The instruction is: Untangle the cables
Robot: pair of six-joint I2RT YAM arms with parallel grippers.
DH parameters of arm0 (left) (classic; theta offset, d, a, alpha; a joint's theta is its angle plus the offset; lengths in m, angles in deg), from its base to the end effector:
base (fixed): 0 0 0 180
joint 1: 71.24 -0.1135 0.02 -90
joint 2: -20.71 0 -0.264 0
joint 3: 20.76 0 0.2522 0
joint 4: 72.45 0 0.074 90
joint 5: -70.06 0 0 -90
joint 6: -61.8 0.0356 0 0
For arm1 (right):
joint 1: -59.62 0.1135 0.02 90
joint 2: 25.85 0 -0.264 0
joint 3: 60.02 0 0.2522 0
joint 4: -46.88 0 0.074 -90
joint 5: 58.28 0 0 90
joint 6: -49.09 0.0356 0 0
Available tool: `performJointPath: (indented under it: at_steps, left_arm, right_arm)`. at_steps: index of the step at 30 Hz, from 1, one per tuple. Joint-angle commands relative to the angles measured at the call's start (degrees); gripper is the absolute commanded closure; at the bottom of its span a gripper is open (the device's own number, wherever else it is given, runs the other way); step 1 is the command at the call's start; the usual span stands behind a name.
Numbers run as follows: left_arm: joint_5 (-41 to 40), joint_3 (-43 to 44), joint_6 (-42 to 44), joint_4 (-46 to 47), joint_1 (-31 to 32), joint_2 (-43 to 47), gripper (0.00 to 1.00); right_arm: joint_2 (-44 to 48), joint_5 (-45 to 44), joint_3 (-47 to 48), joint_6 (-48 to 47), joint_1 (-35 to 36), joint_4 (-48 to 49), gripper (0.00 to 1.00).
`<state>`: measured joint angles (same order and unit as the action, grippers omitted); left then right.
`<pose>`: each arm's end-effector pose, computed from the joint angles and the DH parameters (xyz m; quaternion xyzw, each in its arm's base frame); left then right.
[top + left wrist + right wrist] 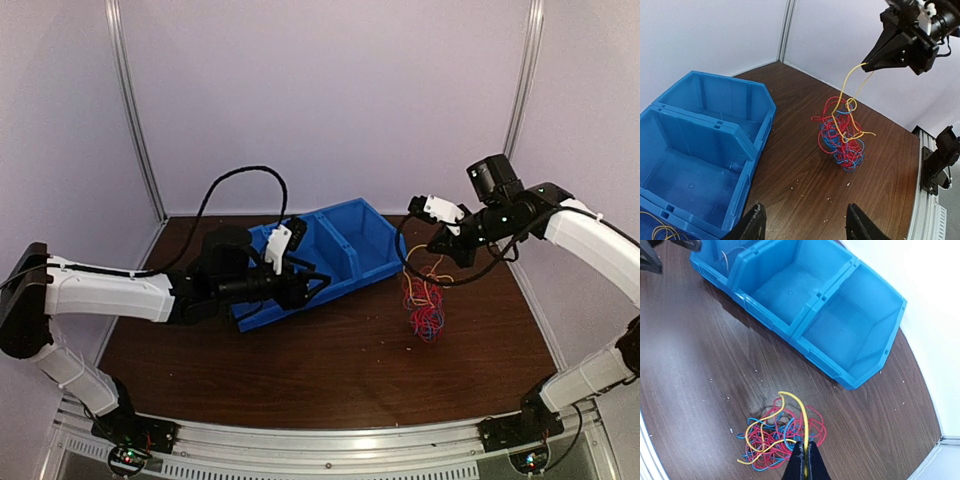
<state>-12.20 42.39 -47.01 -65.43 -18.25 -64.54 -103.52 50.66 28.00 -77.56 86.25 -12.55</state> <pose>0.1992 -0.2722 0.2533 0.2720 0.7449 -0.3992 0.4601 0.2471 0.1368 0.3354 -0.5338 0.7566 0.1235 0.3569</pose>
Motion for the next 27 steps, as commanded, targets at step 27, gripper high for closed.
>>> performJointPath:
  at_steps: [27]
  left_arm:
    - [11.6, 11.1, 0.5, 37.9, 6.9, -24.7, 0.48]
  right_arm:
    - [-0.7, 35.7, -3.3, -0.8, 0.3, -3.7, 1.0]
